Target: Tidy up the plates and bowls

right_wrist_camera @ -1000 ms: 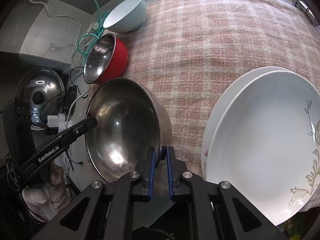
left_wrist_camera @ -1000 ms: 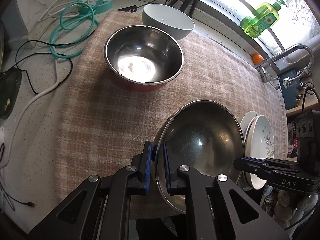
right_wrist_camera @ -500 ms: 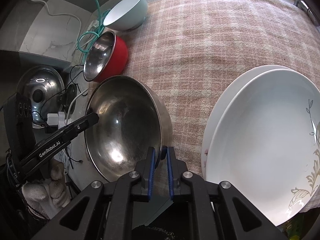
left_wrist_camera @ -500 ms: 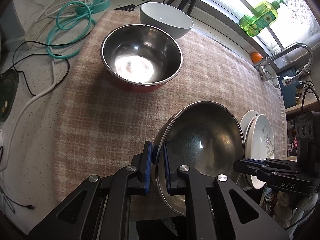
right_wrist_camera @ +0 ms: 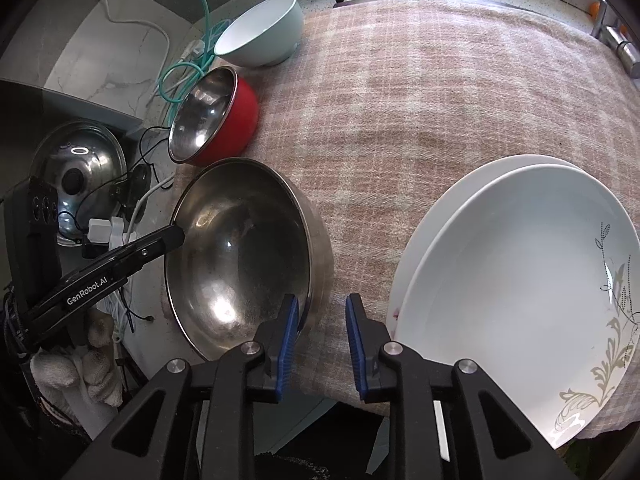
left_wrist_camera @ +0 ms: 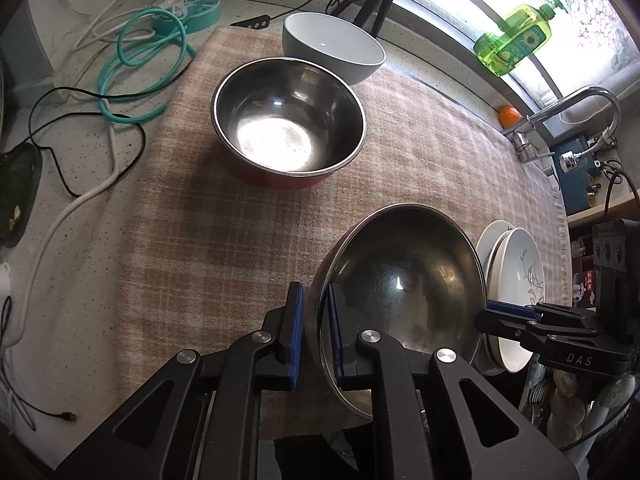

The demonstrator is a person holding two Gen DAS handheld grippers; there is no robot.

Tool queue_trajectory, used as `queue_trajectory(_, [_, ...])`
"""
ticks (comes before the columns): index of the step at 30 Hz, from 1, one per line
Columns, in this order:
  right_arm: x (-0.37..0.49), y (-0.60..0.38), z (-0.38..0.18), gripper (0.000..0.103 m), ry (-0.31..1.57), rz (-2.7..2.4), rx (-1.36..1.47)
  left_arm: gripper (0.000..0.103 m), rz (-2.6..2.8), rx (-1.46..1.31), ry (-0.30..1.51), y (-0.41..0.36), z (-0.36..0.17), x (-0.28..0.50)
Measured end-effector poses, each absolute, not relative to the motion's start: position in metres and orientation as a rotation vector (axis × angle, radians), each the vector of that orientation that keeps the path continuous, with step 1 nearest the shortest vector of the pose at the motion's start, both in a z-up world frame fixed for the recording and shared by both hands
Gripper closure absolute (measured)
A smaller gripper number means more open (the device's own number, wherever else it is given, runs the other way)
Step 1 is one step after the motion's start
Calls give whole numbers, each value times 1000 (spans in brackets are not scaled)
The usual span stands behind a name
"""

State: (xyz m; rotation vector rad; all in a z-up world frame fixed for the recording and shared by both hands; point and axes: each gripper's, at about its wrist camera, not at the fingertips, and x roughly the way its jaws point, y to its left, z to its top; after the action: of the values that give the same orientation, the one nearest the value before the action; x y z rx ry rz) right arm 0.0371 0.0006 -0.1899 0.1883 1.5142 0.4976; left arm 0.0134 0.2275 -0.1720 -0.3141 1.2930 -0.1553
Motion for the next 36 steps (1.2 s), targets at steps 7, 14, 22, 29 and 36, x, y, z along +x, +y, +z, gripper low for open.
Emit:
queue_trajectory(7, [37,-5,-171,81,1459,509,170,92,-133,-334,1239,238,-155,9])
queue_trajectory(14, [40,-7,-152,81,1390,527,141,92,-86,-413,1179,256,-143,6])
queue_trajectory(22, [42,-3,-142,81,1338,546,109,92,-42,-425,1127,266,-133,0])
queue_trajectory(29, [45,-4,-134,81,1296,554,98,92,-10,-386,1064,265,-119,-4])
queue_trajectory(36, [53,-6,-128,81,1268,553,94,92,2,-328,1025,260,-111,-6])
